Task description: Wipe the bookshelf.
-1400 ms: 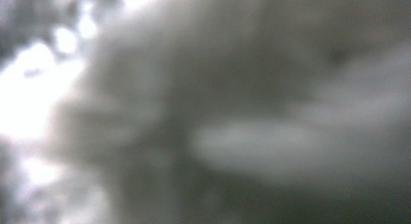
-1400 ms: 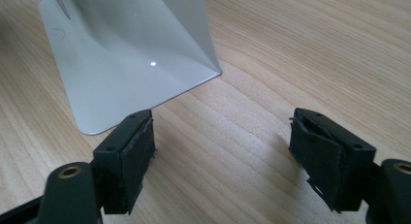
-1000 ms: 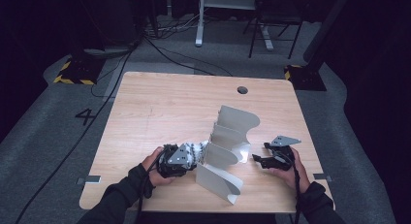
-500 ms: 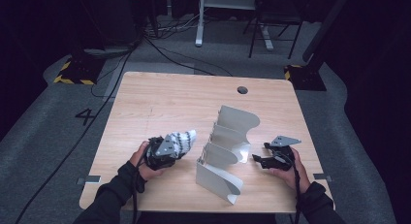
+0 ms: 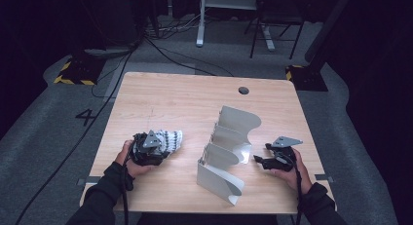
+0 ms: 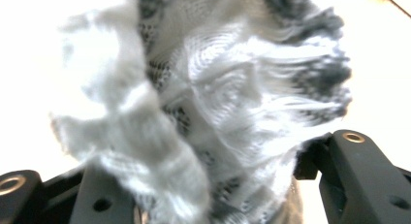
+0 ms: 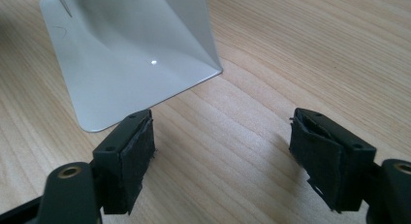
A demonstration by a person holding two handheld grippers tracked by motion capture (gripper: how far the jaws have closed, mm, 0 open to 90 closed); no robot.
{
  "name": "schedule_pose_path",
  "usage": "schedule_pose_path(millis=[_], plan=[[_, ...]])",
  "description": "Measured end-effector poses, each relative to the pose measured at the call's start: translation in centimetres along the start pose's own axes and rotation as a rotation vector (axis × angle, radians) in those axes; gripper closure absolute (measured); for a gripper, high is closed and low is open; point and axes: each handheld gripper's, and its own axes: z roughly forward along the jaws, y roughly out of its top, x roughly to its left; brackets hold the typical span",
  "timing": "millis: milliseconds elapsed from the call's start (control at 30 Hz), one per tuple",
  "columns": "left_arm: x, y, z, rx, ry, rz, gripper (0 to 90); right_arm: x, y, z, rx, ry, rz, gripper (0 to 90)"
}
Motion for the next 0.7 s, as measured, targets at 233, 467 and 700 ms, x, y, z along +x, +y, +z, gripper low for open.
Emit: schedule_pose_path(millis=[233,467,700], plan=[[0.0,0.4,-2.6,-0.034,0.068,-0.012,29.8,-0.1,0.1,-0.5,0.029,-0.022,-0.010,27.9],[-0.1,-0.5,-5.6,-0.070,0.108,-0.030,22.0,0.1,0.4,-1.7,0.028,-0.036,-0.031,27.4],[-0.3,-2.3,-7.0,-0.040,0.134,-0.042,20.5,0.4,0.3,-2.7,0.030,-0.048,-0.063,26.4]])
